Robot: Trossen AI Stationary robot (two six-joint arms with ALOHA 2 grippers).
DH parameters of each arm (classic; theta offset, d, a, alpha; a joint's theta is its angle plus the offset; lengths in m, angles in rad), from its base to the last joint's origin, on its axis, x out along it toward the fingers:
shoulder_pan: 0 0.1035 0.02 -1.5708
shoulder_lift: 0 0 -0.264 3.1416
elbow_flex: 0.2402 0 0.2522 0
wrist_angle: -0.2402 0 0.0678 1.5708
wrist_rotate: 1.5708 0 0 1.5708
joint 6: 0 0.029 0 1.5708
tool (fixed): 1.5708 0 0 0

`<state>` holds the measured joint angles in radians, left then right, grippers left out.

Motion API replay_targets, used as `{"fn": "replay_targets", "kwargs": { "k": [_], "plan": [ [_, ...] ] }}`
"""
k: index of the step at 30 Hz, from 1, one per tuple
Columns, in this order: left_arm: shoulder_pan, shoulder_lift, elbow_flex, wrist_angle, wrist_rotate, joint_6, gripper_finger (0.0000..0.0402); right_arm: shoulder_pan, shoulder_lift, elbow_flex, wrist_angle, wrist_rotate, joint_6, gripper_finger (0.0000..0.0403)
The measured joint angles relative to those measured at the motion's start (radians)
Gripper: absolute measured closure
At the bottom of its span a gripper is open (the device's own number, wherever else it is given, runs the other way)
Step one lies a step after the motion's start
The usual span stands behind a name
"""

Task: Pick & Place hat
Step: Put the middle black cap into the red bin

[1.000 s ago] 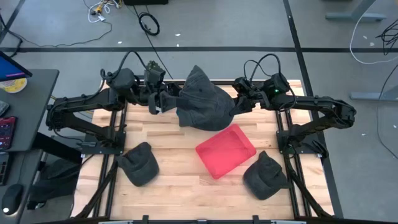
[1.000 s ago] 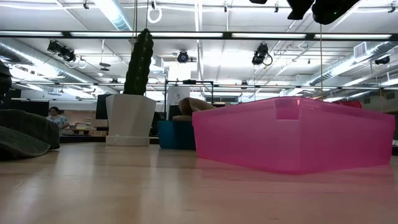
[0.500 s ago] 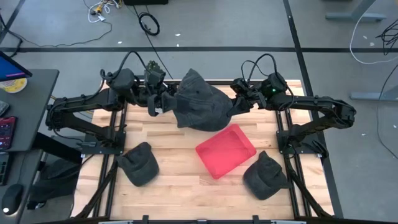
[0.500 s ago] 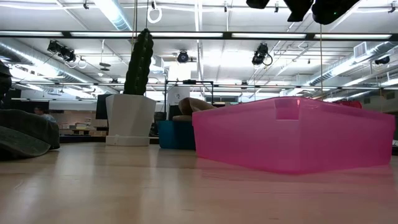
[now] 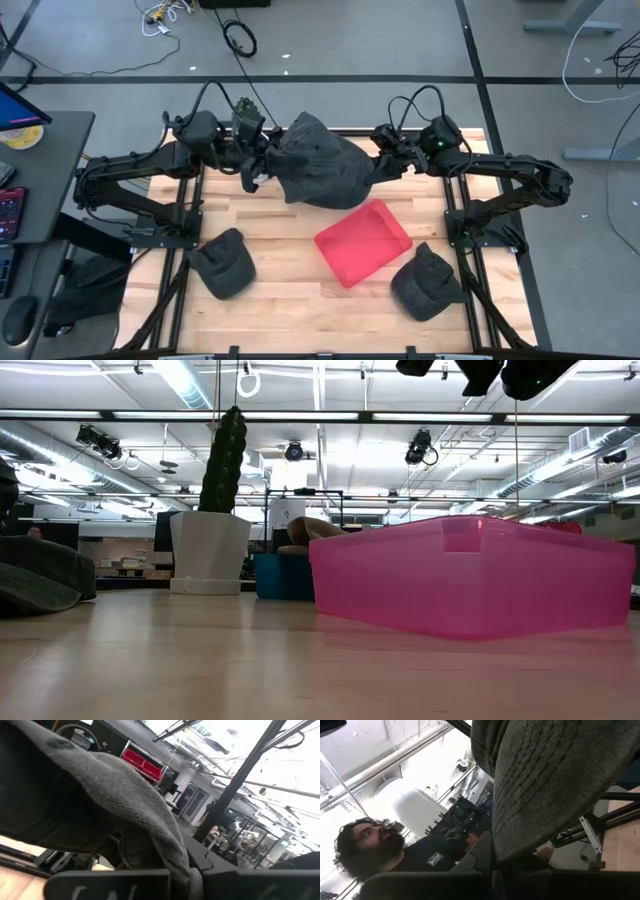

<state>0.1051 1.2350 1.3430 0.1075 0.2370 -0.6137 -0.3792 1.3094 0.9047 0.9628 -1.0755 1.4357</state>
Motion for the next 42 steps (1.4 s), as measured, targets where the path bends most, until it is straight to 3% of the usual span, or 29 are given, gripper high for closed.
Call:
{"fn": "replay_targets", "kwargs": {
  "k": [4,10,15,20,23,25,32,42],
  "plan": [
    [0.000,0.000,0.000,-0.015,-0.017,0.010,0.0393,-0.005,0.000,0.000,0.001,-0.020,0.031,0.0360],
    [-0.001,0.000,0.000,-0.018,-0.059,0.045,0.0393,-0.033,0.000,0.000,-0.037,-0.036,0.041,0.0270],
    [-0.024,-0.006,0.000,-0.034,-0.192,0.100,0.0393,-0.110,0.000,0.000,-0.046,-0.058,0.020,0.0196],
    [-0.050,-0.024,0.000,-0.024,-0.401,0.163,0.0393,-0.204,0.000,0.001,-0.052,-0.057,0.018,0.0151],
    [-0.076,-0.026,0.000,0.011,-0.556,0.226,0.0393,-0.241,0.000,0.001,-0.099,-0.031,-0.006,0.0136],
    [-0.092,-0.024,0.000,0.046,-0.601,0.268,0.0393,-0.253,0.000,0.001,-0.132,-0.001,-0.026,0.0131],
    [-0.121,0.002,0.000,0.205,-0.610,0.366,0.0393,-0.260,0.000,0.001,-0.300,0.074,-0.136,0.0128],
    [-0.144,0.058,0.000,0.319,-0.606,0.396,0.0393,-0.260,0.048,0.001,-0.216,0.135,-0.128,0.0128]
  ]
}}
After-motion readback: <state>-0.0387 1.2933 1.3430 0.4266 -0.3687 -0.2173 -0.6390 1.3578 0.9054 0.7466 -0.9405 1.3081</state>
